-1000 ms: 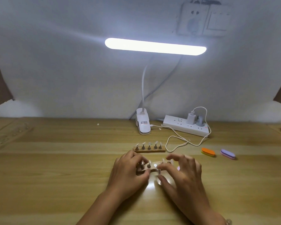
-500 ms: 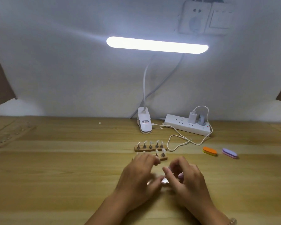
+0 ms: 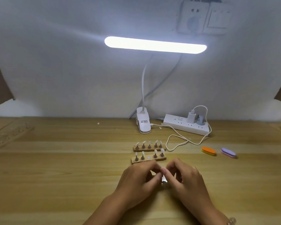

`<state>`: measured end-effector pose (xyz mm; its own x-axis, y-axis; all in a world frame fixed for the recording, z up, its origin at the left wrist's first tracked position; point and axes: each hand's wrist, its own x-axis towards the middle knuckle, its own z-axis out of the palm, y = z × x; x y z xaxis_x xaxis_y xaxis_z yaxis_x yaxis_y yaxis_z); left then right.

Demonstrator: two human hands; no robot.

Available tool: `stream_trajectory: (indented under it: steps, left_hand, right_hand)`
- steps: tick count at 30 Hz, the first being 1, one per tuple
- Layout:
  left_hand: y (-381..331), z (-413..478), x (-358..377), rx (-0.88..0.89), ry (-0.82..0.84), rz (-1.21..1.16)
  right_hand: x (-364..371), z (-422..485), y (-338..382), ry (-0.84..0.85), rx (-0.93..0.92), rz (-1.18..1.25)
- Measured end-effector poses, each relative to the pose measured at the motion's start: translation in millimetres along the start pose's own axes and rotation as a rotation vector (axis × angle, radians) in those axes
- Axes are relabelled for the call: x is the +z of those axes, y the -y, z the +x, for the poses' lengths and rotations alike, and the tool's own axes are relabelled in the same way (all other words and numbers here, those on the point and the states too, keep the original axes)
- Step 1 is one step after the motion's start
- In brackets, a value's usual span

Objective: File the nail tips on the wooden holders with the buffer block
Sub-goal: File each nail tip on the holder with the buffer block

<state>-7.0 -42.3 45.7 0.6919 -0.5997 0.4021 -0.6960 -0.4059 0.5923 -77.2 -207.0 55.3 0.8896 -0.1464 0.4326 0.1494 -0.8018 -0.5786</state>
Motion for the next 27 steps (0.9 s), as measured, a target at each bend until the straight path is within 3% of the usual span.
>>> stream_trajectory:
  steps: [6, 10, 15, 19, 24, 27]
  left_hand:
    - [3.5, 2.8, 0.5, -0.146, -0.016, -0.208]
    - [5.9, 5.3, -2.8, -0.225, -0.057, -0.289]
    - [7.6, 5.6, -3.8, -0.212, -0.052, -0.283]
    - [7.8, 5.1, -3.9, -0.205, -0.037, -0.274]
    - [4.6, 2.6, -1.6, -0.131, 0.046, -0.111]
    - [5.4, 2.6, -0.1, -0.082, 0.044, -0.036]
  right_hand:
    - [-9.8, 0.6, -0.1, -0.120, 0.076, -0.191]
    - [-16.2, -2.8, -7.5, 0.007, 0.185, -0.406]
    - [-14.9, -2.8, -5.3, 0.054, 0.202, -0.406]
    - [-14.9, -3.5, -8.4, 0.020, 0.173, -0.336]
    - [-5.4, 0.9, -1.6, -0.145, 0.091, 0.055]
    - [3.0, 0.0, 5.0, -0.074, 0.025, 0.182]
